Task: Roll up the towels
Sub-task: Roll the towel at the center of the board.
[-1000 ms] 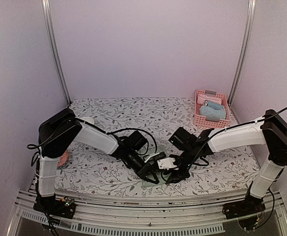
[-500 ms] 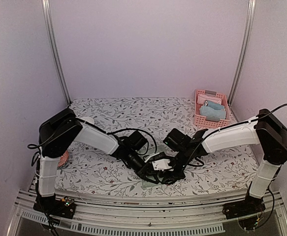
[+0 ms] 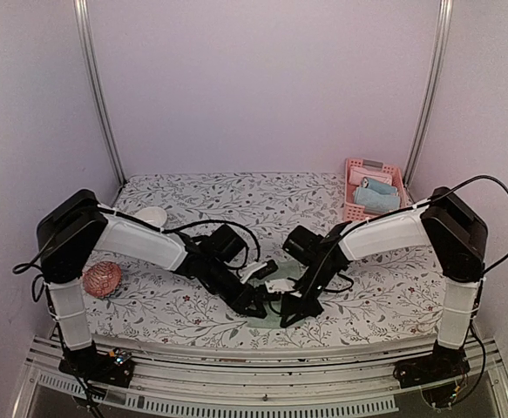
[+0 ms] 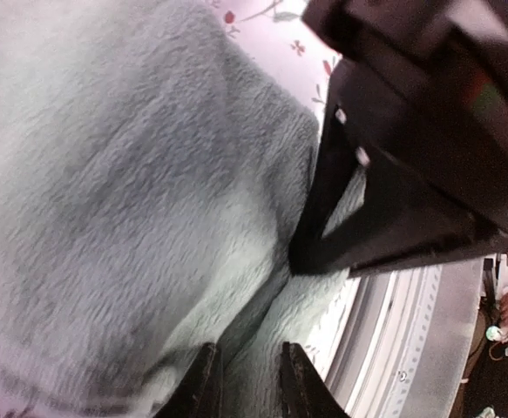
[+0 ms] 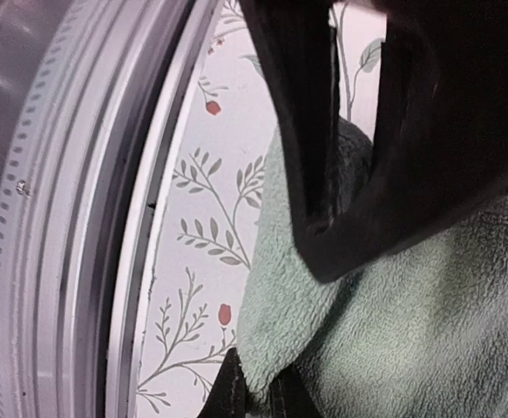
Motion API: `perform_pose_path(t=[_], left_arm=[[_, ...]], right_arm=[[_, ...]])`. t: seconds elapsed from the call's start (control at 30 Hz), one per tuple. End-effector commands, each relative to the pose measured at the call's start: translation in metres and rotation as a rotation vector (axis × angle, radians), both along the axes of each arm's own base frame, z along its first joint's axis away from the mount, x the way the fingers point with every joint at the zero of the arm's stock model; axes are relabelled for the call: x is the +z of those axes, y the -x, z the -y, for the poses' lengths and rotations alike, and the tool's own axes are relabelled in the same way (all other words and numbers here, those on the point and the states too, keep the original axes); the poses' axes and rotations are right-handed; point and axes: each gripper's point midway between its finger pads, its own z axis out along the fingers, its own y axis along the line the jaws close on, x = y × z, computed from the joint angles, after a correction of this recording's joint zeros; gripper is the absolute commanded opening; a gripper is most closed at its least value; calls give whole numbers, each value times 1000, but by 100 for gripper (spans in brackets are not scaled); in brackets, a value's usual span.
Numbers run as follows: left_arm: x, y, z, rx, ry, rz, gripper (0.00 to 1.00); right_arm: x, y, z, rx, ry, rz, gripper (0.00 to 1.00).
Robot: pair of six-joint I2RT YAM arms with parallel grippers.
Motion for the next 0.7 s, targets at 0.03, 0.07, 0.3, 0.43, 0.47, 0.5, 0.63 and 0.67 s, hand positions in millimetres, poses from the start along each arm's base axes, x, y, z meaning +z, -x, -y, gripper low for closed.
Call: perform_pose_path(t=[0.03,0.07,0.3,0.43,0.47,0.5,0.63,0.67], left_arm=[[12,-27,-42,189,-105,162,26],[15,-29,-48,214,-111,197,26],[52,-19,-69,252,-53,604,29],[67,8,-44,73,-33,839,32],[69,12,-37,38,-50,887,34],[70,11,-31,15,-75,929,36],[55,9,-7,-120,-202,1039,41],[49,10,-2,-162,-219,1057,42]], right_arm=[[-11,7,23,-99,96,-342,3],[-12,4,23,-113,101,-374,3],[-42,-14,38,-243,219,-646,3],[-54,-18,41,-275,280,-740,4],[-56,-18,42,-280,299,-760,4],[-58,-18,43,-284,312,-780,4],[-61,-16,46,-293,327,-825,5],[-62,-16,46,-291,327,-828,5]])
